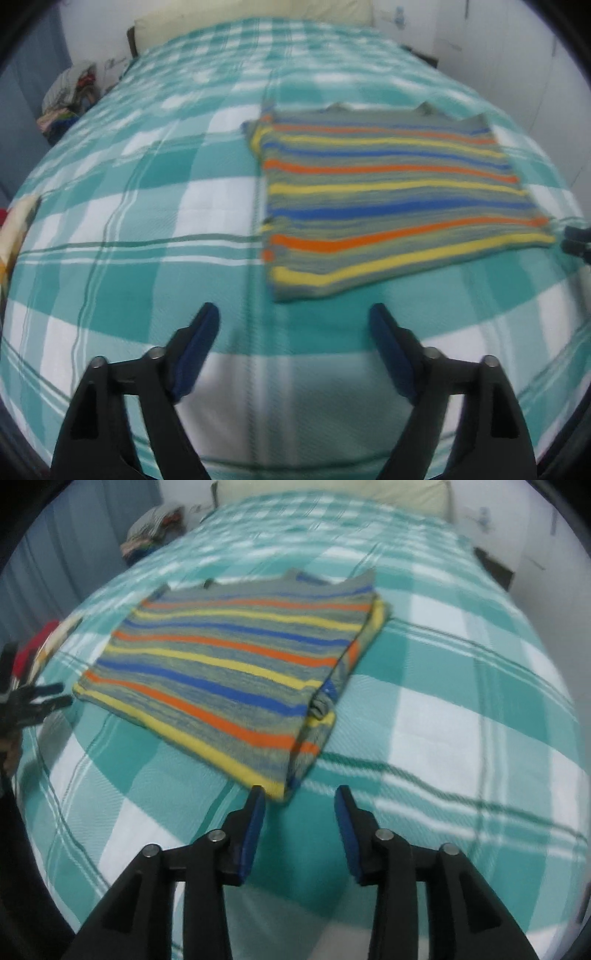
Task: Fold small clothes
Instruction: 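Open both tools to release the hem onto the folded sweater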
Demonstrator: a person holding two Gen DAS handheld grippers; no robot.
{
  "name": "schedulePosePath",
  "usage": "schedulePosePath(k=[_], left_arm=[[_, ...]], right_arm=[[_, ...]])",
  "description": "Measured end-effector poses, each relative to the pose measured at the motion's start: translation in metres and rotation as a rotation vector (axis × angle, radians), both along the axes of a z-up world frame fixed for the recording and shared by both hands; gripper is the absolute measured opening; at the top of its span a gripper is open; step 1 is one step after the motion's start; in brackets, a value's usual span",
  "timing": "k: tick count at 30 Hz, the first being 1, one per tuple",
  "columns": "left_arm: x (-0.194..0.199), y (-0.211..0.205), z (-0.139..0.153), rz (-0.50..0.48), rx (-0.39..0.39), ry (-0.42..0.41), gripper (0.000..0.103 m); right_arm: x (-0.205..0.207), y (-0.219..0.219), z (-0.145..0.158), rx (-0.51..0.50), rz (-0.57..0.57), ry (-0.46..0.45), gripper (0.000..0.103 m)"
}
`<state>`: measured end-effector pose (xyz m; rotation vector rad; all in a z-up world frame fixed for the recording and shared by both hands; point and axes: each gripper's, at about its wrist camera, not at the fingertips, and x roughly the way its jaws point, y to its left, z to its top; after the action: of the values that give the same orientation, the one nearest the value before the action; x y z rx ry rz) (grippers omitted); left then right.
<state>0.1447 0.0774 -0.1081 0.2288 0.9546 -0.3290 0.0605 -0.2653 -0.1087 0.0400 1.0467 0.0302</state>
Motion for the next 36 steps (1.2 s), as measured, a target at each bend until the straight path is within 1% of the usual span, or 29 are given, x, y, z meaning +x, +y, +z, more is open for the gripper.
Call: schedulePosePath(k=[2,4,7,11,14,17,22,25,36], left_arm=[[-0.016,-0.013,0.006,-0.021,-0.017,-0.027,0.09],[-0.029,-0.029,0.007,-0.042,-0.032,-0.047,0.092],[-0.044,-0.05,0.0,-0.068,-0.036,-0.071,0.094],[-0.054,-0.076,-0.014,-0.079,-0.015,-0.084,0.094],[-0.057,-0.088,-0.027,-0.092,0.04,-0.097,0.094],[-0.06,-0.09,-0.033,-0.088,0.057,-0.117,0.097],[-0.056,-0.085,-0.042,-0.067,0.035,-0.1,0.101],[-0.055,-0.084,-0.043,-0.064,0.025,-0.095,0.102],[-0.057,-0.085,-0.045,-0.062,0.031,-0.099,0.103]], right_arm=[[-0.01,0.006,0.006,-0.021,-0.027,-0.042,0.055],[-0.016,0.014,0.012,-0.06,-0.034,-0.068,0.055],[-0.018,0.024,0.022,-0.094,-0.018,-0.109,0.055],[-0.023,0.024,0.032,-0.115,-0.026,-0.153,0.056],[-0.024,0.025,0.035,-0.129,-0.03,-0.171,0.056],[-0.027,0.024,0.037,-0.143,-0.031,-0.183,0.056],[-0.03,0.022,0.038,-0.162,-0.038,-0.195,0.056],[-0.03,0.021,0.04,-0.17,-0.041,-0.203,0.056],[-0.031,0.021,0.039,-0.191,-0.038,-0.203,0.056]])
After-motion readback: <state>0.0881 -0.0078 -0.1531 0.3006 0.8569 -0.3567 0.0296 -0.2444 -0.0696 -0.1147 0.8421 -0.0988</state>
